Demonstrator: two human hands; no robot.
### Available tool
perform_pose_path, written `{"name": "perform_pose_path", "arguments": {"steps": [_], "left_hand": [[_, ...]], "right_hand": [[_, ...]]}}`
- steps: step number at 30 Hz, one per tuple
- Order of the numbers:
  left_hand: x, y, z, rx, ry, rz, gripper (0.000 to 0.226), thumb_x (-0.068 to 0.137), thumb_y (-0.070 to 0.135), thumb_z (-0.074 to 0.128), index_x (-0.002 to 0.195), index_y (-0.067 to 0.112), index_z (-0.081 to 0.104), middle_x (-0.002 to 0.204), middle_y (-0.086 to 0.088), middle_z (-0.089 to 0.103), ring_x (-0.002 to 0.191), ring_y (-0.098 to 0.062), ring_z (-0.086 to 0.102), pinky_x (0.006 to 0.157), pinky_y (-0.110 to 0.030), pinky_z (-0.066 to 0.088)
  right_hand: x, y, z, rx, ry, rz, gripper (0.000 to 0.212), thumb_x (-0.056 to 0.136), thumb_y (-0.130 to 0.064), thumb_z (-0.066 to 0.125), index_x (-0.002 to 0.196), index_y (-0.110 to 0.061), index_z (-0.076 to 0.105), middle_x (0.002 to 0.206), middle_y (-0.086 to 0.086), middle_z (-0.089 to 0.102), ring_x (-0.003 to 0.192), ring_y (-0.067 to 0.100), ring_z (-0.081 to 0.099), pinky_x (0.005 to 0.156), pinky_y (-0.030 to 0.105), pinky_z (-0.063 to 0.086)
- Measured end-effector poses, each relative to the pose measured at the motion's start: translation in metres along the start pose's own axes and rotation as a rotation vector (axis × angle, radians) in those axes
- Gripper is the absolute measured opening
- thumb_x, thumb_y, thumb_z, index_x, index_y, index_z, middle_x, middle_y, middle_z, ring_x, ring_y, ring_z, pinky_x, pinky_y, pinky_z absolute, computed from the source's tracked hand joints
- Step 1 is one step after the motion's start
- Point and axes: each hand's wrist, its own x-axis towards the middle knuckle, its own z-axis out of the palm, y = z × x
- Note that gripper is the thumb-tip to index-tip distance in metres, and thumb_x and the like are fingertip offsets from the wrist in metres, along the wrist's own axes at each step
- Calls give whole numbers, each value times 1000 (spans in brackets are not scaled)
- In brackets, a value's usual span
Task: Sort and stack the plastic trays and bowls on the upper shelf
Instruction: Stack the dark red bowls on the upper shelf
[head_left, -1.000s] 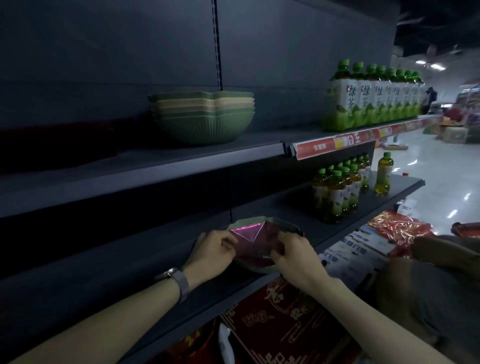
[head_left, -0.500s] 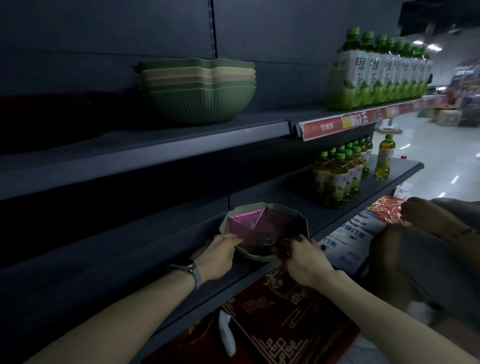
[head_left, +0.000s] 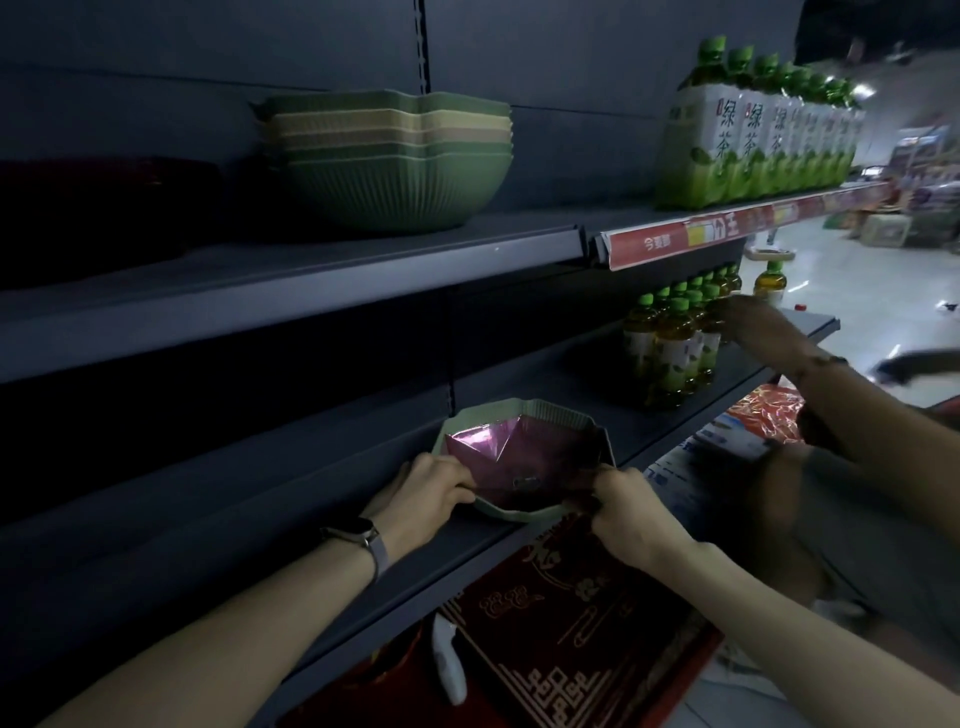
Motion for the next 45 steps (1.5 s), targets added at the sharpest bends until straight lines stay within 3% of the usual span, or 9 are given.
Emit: {"name": "perform_pose_path", "arguments": {"steps": [3,10,14,17,22,28,33,40,45], "left_hand": [[0,-24,12,-38,59,22,29,102,40,63,109,16,79,107,10,73,100,-3,69,90,-34,59],[-22,35,-25,-23,210,122,11,97,11,72,98,3,80,114,9,58,95,14,56,85,1,37],[-45,54,-40,29,272,73,14,94,32,78,96,19,82,102,12,51,77,1,51,73,-15,47],[-60,67,-56,2,314,-5,15,89,41,80,97,29,83,82,21,58,68,3,57,63,-21,49],[-85,91,-67,-180,248,-135,32,90,46,78,118,31,79,86,11,72,63,4,64,64,-14,53],[-113,106,-72,-312,166,-263,31,82,75,70,105,55,76,107,9,77,99,-3,73,94,-30,60],[-145,139,-89,-359,307,-217,8,88,42,81,85,35,83,78,20,78,79,3,73,74,-22,57],[-193,171,-116,-372,379,-215,8,87,36,82,82,30,82,72,11,77,72,-19,75,71,-40,56],[-227,190,-130,-390,372,-195,2,87,28,82,86,27,84,77,15,79,77,-5,77,74,-31,59]], "right_hand": [[0,3,1,9,83,-51,30,81,-5,54,99,-14,75,103,-3,72,91,26,70,76,44,59],[-13,-12,-8,122,322,-234,34,90,17,60,105,-4,81,129,8,74,126,24,66,103,45,58],[-20,-12,-14,69,392,-348,29,75,25,65,85,0,75,94,8,76,104,28,72,90,47,60],[-31,-20,-21,36,446,-438,35,70,24,68,92,0,81,101,5,80,117,26,70,103,30,54],[-50,-30,-29,105,438,-439,39,78,26,66,101,-1,82,112,3,79,135,24,62,107,40,55],[-79,-53,-37,209,468,-468,37,82,27,64,102,0,81,112,4,79,138,22,59,107,30,53],[-106,-71,-45,266,516,-495,24,93,13,68,104,-4,81,115,-2,77,133,17,63,102,35,58],[-159,-105,-64,394,529,-373,19,93,-41,71,101,-24,78,133,-15,55,131,-1,48,104,11,38],[-193,-117,-79,328,450,-219,43,83,-76,56,106,-43,71,97,-22,56,99,3,54,81,24,45]]}}
